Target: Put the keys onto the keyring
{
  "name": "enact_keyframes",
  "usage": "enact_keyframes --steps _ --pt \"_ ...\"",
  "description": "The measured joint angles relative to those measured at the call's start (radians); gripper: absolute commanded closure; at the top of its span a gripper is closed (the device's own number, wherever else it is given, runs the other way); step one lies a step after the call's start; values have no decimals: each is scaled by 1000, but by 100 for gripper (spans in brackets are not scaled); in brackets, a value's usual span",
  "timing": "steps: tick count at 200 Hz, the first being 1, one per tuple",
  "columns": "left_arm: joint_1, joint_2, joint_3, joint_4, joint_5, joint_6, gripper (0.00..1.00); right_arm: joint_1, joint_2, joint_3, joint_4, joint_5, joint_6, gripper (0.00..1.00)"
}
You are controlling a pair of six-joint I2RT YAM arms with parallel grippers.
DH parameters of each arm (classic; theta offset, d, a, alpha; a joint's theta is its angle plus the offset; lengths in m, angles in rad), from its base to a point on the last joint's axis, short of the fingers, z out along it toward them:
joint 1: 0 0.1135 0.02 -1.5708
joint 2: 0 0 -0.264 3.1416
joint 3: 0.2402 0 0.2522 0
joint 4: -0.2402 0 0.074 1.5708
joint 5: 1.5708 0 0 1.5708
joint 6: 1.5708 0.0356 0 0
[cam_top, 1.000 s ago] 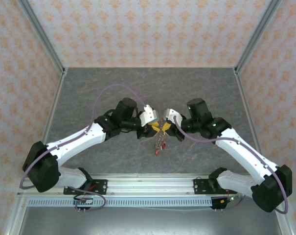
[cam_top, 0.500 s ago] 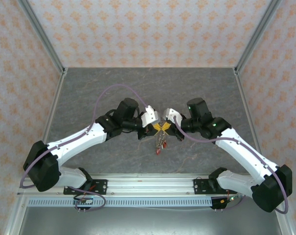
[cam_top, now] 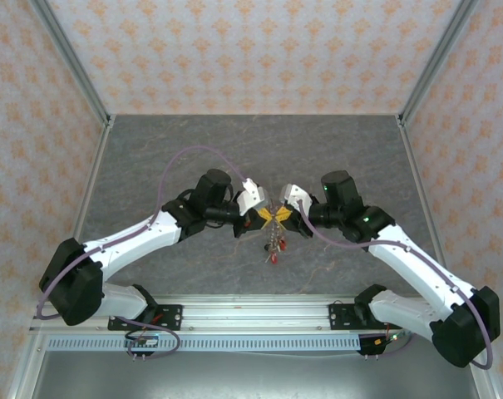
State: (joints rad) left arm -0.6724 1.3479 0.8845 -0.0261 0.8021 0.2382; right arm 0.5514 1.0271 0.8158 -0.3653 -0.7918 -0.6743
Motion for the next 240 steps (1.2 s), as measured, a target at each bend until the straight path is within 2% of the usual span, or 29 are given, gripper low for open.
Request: enact_keyframes --steps 155,176,192,240 --pt "21 -18 -23 57 55 -66 100 -20 -8 -93 197 -46 100 82" --pt "21 -18 -23 60 56 -66 100 -23 -8 -105 222 -42 114 76" --pt "21 -18 -23 60 57 -66 100 -27 -8 -112 233 -39 117 75" --pt "21 -18 -23 61 56 -65 100 -32 -7 -112 235 -77 134 90"
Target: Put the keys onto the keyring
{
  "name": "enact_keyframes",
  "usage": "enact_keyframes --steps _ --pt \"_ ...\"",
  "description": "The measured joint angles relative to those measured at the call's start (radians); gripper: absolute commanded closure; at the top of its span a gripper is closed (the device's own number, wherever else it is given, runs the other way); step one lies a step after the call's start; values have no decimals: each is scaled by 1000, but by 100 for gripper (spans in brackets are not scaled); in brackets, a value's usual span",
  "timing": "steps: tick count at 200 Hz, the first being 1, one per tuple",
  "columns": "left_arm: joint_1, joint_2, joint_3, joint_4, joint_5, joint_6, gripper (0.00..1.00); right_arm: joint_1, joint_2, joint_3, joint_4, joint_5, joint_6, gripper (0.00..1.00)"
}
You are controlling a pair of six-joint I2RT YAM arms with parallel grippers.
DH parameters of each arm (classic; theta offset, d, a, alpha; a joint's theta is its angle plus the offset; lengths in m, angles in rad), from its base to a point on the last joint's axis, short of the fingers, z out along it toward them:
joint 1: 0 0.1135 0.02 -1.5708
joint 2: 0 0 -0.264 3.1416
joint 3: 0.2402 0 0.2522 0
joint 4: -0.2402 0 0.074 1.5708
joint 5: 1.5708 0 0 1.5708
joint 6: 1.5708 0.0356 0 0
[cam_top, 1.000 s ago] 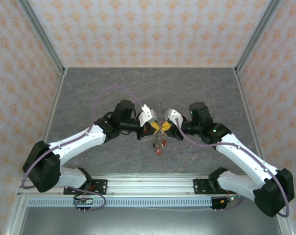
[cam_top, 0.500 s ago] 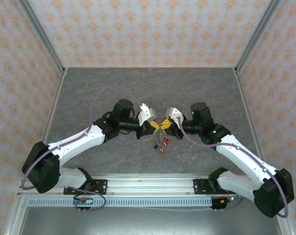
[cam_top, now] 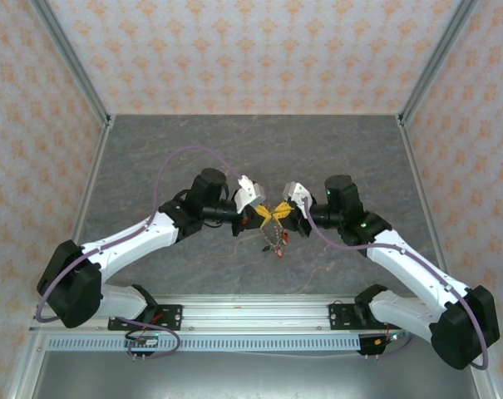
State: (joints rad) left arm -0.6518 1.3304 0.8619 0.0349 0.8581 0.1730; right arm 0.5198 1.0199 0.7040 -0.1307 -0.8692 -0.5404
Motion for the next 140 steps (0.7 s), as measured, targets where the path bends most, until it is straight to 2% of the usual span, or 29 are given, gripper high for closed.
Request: enact_keyframes --steps 17,29,67,140 --pt "0 0 0 0 -2 0 100 -6 4 0 0 -19 6 95" --pt "0 0 0 -2 -3 2 91 -10 8 0 0 -27 10 98" --pt "-1 0 15 -48 -16 44 83 -10 13 6 -19 -41 17 100" --pt "-16 17 68 -132 -47 118 79 -9 35 80 -127 -36 -23 100"
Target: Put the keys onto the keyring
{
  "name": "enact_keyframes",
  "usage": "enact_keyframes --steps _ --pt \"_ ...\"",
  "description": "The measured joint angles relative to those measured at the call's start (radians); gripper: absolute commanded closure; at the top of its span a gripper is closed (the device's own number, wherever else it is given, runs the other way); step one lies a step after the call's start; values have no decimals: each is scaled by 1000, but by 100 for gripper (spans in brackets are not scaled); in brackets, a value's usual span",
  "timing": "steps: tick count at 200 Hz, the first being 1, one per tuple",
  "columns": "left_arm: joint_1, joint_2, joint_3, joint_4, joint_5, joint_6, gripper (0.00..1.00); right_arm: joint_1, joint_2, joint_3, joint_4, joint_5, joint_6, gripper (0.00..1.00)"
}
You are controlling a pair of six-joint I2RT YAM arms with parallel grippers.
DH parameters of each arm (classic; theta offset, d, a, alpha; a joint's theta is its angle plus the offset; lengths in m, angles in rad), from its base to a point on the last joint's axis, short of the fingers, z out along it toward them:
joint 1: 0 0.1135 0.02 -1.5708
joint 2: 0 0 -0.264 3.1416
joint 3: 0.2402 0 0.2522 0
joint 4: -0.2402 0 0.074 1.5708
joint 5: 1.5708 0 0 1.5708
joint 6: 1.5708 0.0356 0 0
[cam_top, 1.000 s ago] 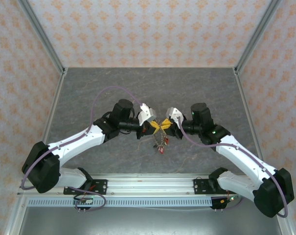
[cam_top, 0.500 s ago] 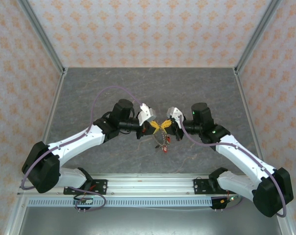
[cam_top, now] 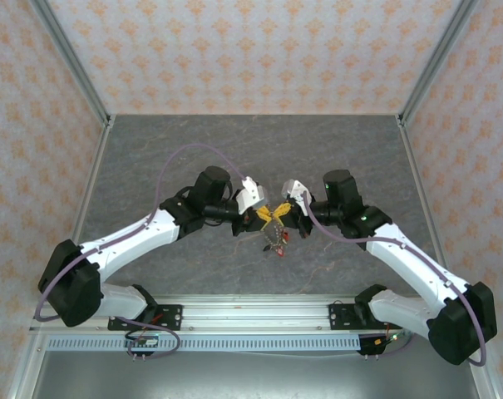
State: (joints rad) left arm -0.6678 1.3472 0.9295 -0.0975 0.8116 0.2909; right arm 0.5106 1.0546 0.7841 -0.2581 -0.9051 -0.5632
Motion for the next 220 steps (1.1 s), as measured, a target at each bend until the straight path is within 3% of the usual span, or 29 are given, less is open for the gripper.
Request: enact_keyframes --steps 34,63,151,220 --pt "-11 30 31 -42 -3 27 81 13 10 13 -40 18 -20 100" --pt "-21 44 50 -80 -9 54 100 33 29 40 -95 52 -52 100" --pt "-32 46 45 -40 -43 25 100 50 -63 -3 -63 185 -69 86" --pt "-32 46 11 -40 -53 -5 100 50 -129 -131 93 299 16 85"
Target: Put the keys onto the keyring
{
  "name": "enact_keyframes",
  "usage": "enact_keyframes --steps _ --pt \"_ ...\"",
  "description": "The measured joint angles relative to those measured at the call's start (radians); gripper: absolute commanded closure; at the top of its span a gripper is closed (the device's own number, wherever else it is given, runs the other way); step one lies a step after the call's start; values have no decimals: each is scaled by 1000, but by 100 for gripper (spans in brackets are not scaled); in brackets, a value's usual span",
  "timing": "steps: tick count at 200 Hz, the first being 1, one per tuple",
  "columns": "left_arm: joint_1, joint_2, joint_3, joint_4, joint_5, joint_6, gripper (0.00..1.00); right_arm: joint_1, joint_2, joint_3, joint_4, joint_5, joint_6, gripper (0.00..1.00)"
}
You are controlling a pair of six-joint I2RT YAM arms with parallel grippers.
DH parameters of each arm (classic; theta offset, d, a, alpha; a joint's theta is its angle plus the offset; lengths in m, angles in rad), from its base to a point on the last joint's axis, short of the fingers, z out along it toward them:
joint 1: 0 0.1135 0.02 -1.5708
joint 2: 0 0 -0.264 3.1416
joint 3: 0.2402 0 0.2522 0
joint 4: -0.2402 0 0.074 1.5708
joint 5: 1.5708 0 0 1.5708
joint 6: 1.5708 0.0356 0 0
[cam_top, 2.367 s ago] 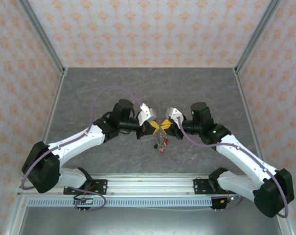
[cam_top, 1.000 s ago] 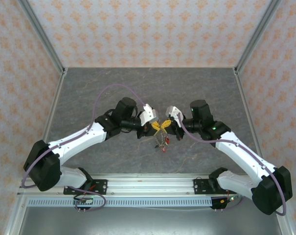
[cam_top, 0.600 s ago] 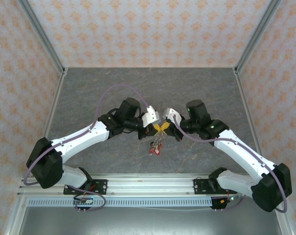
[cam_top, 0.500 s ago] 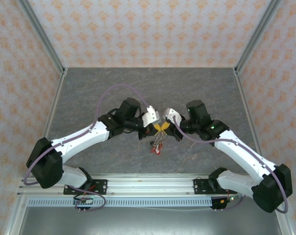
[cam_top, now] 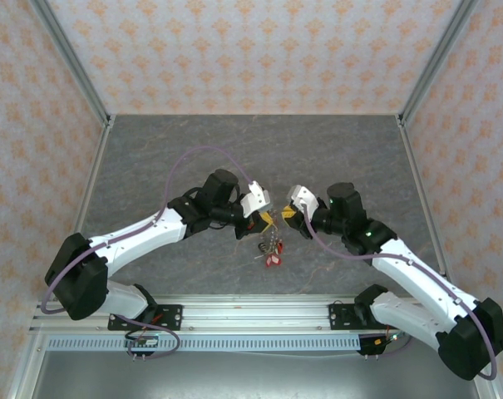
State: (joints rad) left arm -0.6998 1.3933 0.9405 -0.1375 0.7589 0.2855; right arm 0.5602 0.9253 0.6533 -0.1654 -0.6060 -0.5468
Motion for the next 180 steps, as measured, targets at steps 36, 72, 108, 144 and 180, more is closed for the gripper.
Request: enact_keyframes --steps 36,72,108,144,180 --pt "0 0 0 0 -7 0 100 0 38 -26 58 -37 64 86" --pt "0 0 0 0 -8 -3 100 0 81 -26 107 -80 98 86" --pt "0 0 -1 -3 -16 -16 100 3 128 -26 122 -119 106 87" --pt "0 0 -1 -6 -22 -24 100 4 132 -28 133 -115 107 87" --pt "0 0 -1 -5 -24 -23 100 14 83 -29 69 -55 68 87"
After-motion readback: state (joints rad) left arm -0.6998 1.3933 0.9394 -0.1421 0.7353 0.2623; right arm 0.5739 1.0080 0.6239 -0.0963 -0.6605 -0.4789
